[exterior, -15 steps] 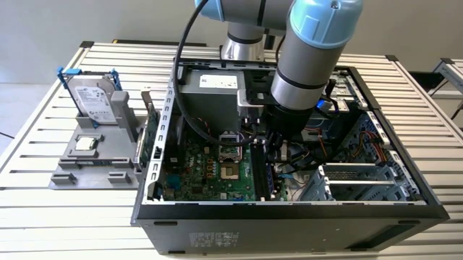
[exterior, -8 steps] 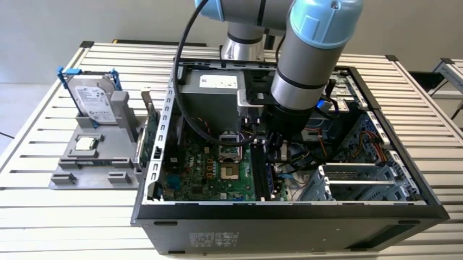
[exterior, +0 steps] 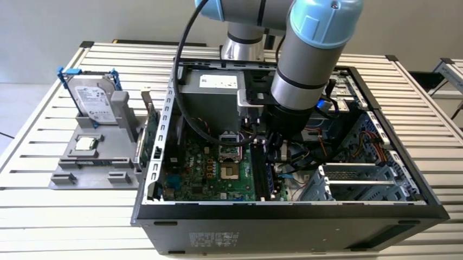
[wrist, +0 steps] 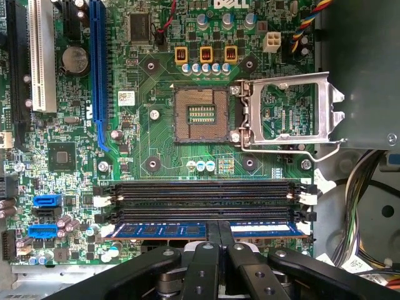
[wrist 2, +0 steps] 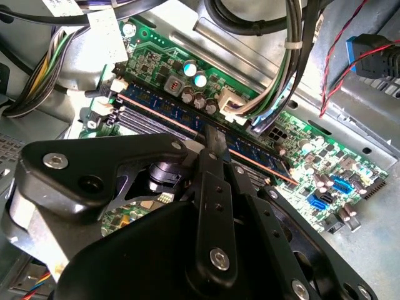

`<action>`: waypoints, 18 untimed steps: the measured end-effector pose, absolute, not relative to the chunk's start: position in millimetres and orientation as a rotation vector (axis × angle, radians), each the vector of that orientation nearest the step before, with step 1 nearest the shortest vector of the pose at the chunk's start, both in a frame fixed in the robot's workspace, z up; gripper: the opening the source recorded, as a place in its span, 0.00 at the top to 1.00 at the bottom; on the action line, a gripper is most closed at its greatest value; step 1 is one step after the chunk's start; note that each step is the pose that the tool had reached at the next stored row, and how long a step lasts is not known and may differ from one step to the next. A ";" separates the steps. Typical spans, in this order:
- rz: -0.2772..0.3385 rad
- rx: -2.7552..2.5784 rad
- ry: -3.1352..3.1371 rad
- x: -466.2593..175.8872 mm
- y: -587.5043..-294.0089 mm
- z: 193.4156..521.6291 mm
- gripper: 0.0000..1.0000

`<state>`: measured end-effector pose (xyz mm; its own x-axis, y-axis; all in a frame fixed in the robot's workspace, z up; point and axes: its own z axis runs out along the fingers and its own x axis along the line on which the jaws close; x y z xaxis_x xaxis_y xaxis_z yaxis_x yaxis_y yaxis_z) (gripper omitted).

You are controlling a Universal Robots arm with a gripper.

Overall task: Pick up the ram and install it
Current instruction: 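Press down the ram until it locks into place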

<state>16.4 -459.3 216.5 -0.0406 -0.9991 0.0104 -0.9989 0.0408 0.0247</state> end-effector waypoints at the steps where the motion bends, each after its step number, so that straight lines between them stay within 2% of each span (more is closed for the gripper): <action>1: -0.016 2.159 -2.248 16.4 -459.3 216.5 1.00; 18: -0.020 2.161 -2.251 16.3 -459.6 217.9 1.00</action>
